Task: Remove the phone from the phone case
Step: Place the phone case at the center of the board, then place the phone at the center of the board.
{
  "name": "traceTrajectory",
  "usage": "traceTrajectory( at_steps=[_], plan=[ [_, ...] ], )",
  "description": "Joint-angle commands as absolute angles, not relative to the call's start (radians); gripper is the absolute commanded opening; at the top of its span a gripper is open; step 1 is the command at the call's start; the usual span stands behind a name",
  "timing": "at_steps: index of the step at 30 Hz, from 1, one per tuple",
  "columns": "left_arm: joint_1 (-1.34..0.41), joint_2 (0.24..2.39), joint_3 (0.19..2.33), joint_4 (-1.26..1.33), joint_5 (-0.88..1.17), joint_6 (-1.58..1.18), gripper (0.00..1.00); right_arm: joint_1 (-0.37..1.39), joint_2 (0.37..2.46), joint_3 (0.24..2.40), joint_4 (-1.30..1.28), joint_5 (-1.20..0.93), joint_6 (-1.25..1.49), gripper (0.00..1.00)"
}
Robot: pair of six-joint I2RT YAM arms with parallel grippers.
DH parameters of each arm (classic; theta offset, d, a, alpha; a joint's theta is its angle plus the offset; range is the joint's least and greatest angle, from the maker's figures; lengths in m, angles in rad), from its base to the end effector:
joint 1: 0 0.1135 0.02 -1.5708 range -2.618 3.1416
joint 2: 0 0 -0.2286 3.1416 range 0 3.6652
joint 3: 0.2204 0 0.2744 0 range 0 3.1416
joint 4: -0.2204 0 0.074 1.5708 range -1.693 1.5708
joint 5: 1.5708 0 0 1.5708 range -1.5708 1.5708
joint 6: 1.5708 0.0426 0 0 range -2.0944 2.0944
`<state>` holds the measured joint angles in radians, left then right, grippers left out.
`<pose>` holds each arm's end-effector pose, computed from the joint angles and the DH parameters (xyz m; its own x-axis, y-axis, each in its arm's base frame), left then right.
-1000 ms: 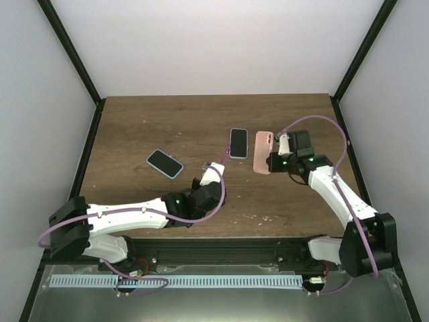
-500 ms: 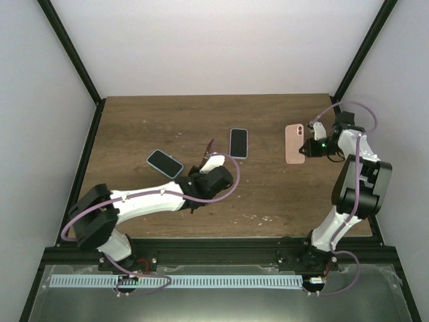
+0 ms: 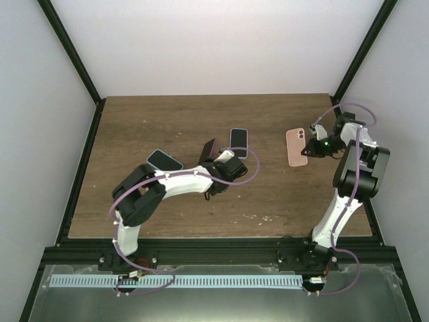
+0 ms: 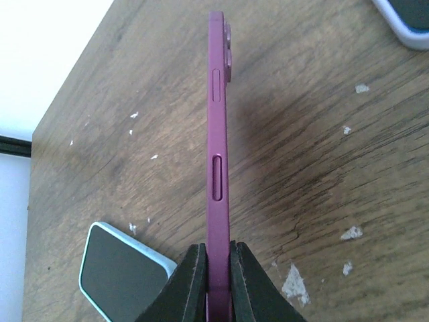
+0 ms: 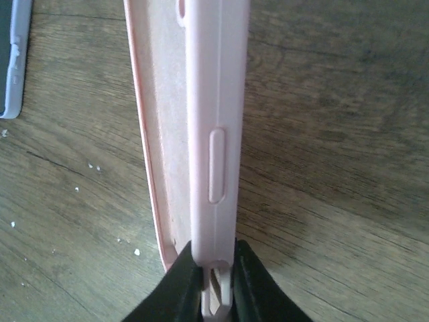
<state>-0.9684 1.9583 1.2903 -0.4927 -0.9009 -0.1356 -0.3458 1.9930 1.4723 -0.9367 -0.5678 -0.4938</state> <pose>0.2506 -0.3056 0.1143 -0.5601 0.6664 -0.4922 0.2612 0.7059 0.6584 0.3730 -0.1100 0.1316 -0.9314 -0.0892 -0.3529 -0.2418 0.8762 0.4169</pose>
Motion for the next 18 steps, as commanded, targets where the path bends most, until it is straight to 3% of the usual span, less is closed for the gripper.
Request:
traceTrajectory(
  at_steps=[1, 8, 12, 18],
  plan=[
    [-0.957, 2.02, 1.358, -0.508, -0.95, -0.092, 0.0, -0.356, 2.029, 1.508, -0.934, -0.572, -0.48, 0.17],
    [-0.95, 2.131, 1.413, -0.526, -0.921, -0.093, 0.02, -0.36, 2.0, 1.486, -0.895, -0.561, -0.468, 0.4],
    [-0.943, 2.17, 1.445, -0.553, -0.868, -0.128, 0.24, -0.361, 1.932, 1.448, -0.868, -0.559, -0.461, 0.45],
    [-0.907, 2.169, 1.462, -0.551, -0.741, -0.175, 0.4, -0.361, 1.857, 1.455, -0.907, -0.559, -0.471, 0.48]
  ],
)
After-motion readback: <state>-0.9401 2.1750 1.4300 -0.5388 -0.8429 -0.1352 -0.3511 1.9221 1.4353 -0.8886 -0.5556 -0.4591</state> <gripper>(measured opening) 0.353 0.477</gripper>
